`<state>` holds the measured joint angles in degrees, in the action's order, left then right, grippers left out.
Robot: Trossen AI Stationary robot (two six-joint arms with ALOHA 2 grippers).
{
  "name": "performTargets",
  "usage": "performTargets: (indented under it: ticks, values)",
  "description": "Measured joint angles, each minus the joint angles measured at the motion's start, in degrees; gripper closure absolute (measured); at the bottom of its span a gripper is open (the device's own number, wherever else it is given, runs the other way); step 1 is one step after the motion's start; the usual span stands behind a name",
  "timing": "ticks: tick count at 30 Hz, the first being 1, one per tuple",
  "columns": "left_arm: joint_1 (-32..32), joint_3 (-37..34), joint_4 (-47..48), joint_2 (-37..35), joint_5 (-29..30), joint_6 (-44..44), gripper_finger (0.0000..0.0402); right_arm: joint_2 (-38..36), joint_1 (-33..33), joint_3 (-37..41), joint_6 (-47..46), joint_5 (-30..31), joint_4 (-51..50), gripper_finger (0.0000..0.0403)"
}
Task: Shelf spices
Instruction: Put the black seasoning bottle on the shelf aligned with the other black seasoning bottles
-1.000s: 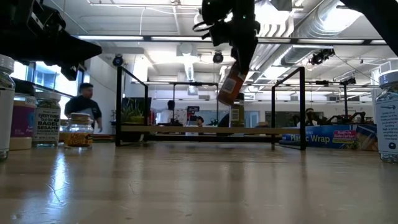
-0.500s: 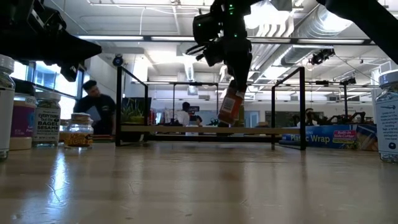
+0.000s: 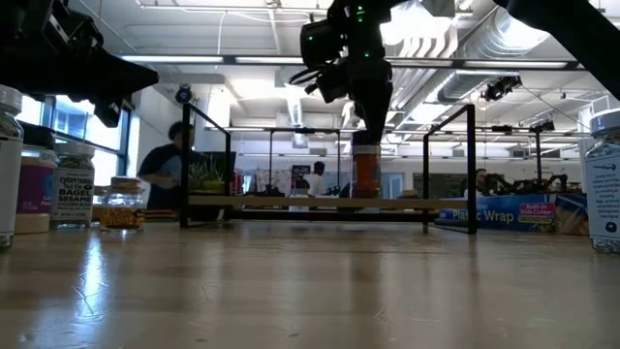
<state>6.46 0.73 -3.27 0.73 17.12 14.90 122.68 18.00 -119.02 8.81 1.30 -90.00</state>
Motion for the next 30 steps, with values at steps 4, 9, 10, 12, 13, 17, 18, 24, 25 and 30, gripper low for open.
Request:
performTargets:
  ticks: [4,9,10,12,13,17,18,24,25,30]
  values:
    - [0.0,0.0,0.0,0.0,0.0,0.0,0.0401,-0.5,0.2,-0.2,0.0,-1.1,0.0,0.0145]
    - [0.0,0.0,0.1,0.0,0.0,0.0,0.0401,-0.9,0.9,-0.2,0.5,-2.2,0.2,0.0144]
    - [0.0,0.0,0.2,0.0,0.0,0.0,0.0401,-0.9,1.2,-0.2,0.8,-2.5,0.5,0.0144]
    - [0.0,0.0,0.3,0.0,0.0,0.0,0.0401,-0.9,1.5,-0.2,1.6,-3.5,1.7,0.0144]
    - [0.0,0.0,0.3,0.0,0.0,0.0,0.0401,-0.9,1.6,-0.2,1.6,-3.7,2.4,0.0144]
    - [0.0,0.0,0.3,0.0,0.0,0.0,0.0401,-0.8,1.6,-0.2,2.2,-3.7,3.2,0.0144]
    - [0.0,0.0,0.3,0.0,0.0,0.0,0.0401,-0.8,1.6,-0.2,2.6,-3.7,3.3,0.0144]
    - [0.0,0.0,0.4,0.0,0.0,0.0,0.0401,0.0,1.6,-0.1,2.8,-4.8,4.9,0.0145]
    - [0.0,0.0,0.4,0.0,0.0,0.0,0.0401,0.3,1.6,-0.1,2.5,-4.8,4.8,0.0147]
    - [0.0,0.0,0.3,0.0,0.0,0.0,0.0401,2.1,1.5,-0.1,2.0,-4.8,3.8,0.0191]
